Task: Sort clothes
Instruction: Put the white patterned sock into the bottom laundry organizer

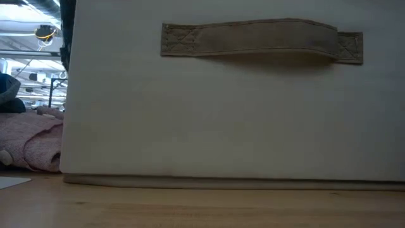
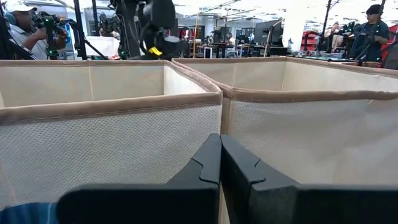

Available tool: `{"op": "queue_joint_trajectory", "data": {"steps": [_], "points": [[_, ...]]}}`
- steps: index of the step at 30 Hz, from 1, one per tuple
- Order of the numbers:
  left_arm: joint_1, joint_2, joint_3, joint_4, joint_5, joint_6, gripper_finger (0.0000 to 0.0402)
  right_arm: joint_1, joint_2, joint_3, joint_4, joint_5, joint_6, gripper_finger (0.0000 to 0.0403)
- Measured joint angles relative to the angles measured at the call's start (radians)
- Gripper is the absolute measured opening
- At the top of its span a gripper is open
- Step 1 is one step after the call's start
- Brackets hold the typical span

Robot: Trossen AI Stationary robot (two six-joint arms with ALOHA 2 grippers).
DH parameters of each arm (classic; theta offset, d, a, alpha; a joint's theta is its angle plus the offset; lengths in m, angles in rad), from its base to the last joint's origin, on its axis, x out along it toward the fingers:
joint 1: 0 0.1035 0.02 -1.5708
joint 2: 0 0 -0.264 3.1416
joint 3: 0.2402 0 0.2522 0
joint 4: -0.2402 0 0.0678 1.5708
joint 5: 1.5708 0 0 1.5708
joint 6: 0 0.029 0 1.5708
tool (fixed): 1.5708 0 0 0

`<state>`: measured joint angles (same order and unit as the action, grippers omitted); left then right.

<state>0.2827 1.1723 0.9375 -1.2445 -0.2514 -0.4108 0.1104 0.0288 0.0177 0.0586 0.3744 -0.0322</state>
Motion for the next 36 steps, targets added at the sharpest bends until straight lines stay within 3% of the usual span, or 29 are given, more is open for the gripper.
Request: {"op": "queue_joint_trajectory", "data": {"steps": [13, 16, 27, 36], "points": [[0.042, 0.133, -0.021, -0.042, 0.067, 0.056, 0.0162, 0.0, 0.0, 0.0, -0.007, 0.0, -0.003, 0.0007], [0.047, 0.135, -0.072, -0.023, 0.108, 0.075, 0.0162, 0.0, 0.0, 0.0, -0.007, 0.0, -0.006, 0.0007], [0.095, 0.135, -0.205, 0.126, 0.111, 0.122, 0.0162, 0.0, 0.0, 0.0, -0.007, 0.001, -0.027, 0.0007], [0.121, 0.135, -0.236, 0.172, 0.115, 0.126, 0.0162, 0.0, 0.0, 0.0, -0.006, 0.002, -0.026, 0.0007]]}}
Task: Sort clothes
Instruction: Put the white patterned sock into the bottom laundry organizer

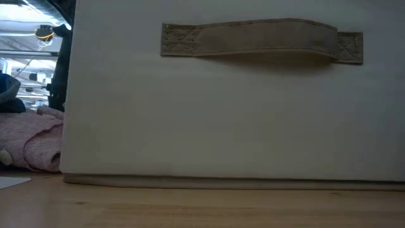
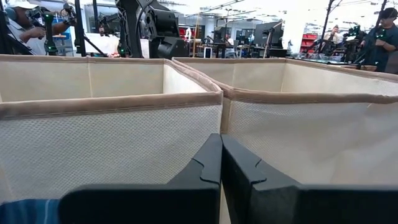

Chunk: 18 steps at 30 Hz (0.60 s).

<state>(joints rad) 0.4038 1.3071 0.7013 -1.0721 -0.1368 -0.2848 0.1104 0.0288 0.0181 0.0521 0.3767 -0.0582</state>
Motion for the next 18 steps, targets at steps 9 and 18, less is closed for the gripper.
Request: {"op": "queue_joint_trajectory", "data": {"steps": [9, 18], "points": [[-0.002, 0.027, -0.006, 0.016, 0.009, -0.003, 0.0144, 0.0, 0.0, 0.0, 0.0, 0.001, 0.0, 0.0007], [-0.006, 0.072, 0.002, 0.0, 0.016, 0.031, 0.0036, 0.0, 0.0, 0.0, -0.001, 0.0, 0.0, 0.0007]]}}
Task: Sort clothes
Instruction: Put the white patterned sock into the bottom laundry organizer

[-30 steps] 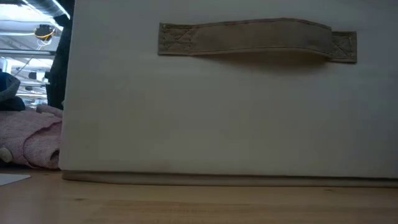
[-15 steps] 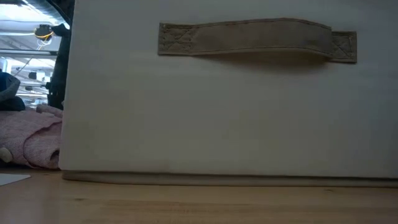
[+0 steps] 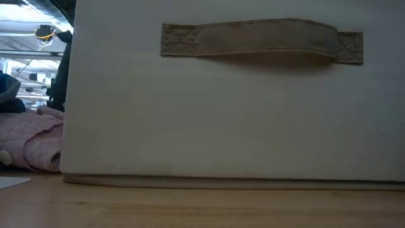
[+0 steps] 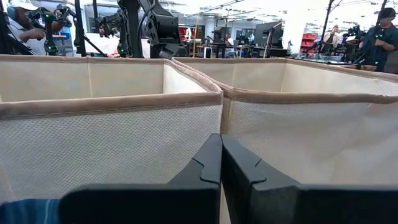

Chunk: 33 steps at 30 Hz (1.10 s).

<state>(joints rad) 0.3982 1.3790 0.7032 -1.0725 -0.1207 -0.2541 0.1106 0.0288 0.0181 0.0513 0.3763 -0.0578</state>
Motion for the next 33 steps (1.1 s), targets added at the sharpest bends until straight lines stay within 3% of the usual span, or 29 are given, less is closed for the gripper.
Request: {"op": "queue_joint_trajectory", "data": {"steps": [3, 17, 26, 33], "points": [[-0.012, -0.012, 0.025, -0.038, -0.01, 0.03, 0.0007, 0.0, 0.0, 0.0, 0.0, 0.0, 0.0, 0.0007], [-0.021, -0.2, 0.318, -0.212, -0.095, 0.06, 0.0006, 0.0, 0.0, 0.0, 0.0, -0.001, -0.001, 0.0007], [-0.039, -0.288, 0.52, -0.17, -0.127, 0.128, 0.0006, 0.0, 0.0, 0.0, 0.0, -0.002, -0.003, 0.0007], [-0.1, -0.358, 0.572, 0.011, -0.123, 0.182, 0.0004, 0.0, 0.0, 0.0, 0.0, -0.002, -0.003, 0.0007]]}}
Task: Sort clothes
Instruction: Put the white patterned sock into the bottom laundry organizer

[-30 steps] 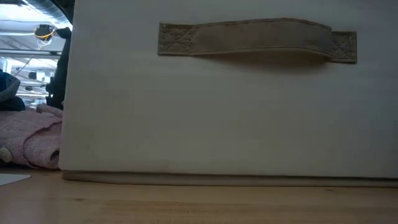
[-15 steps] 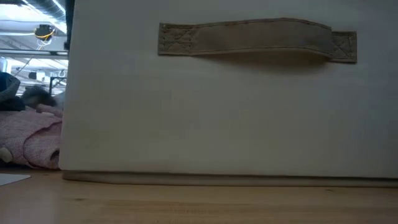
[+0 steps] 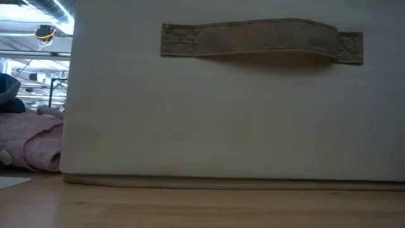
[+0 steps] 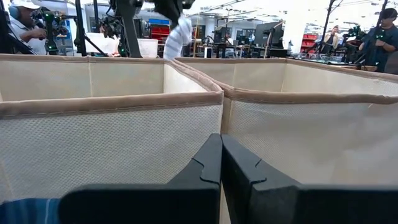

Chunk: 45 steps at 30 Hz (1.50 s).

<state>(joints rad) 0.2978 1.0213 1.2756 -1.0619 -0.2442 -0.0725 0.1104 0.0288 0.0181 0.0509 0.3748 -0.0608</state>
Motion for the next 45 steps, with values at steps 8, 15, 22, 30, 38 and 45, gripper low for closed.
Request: {"op": "queue_joint_trajectory", "data": {"steps": [8, 15, 22, 30, 38, 45], "points": [[-0.094, -0.042, 0.002, 0.258, 0.09, 0.08, 0.0002, 0.0, 0.0, 0.0, 0.001, 0.0, 0.001, 0.0007], [-0.182, -0.001, 0.002, 0.473, 0.14, 0.156, 0.0006, 0.0, 0.0, 0.0, 0.001, 0.0, 0.001, 0.0007], [-0.234, 0.134, 0.002, 0.515, 0.141, 0.193, 0.0004, 0.0, 0.0, 0.0, 0.003, 0.0, 0.002, 0.0007], [-0.262, 0.29, 0.001, 0.516, 0.141, 0.186, 0.0021, 0.0, 0.0, 0.0, 0.003, 0.0, 0.002, 0.0007], [-0.272, 0.353, 0.001, 0.512, 0.137, 0.18, 0.0024, 0.0, 0.0, 0.0, 0.002, 0.0, 0.001, 0.0007], [-0.272, 0.338, 0.001, 0.512, 0.133, 0.186, 0.0065, 0.0, 0.0, 0.0, 0.001, 0.0, 0.0, 0.0007]]}}
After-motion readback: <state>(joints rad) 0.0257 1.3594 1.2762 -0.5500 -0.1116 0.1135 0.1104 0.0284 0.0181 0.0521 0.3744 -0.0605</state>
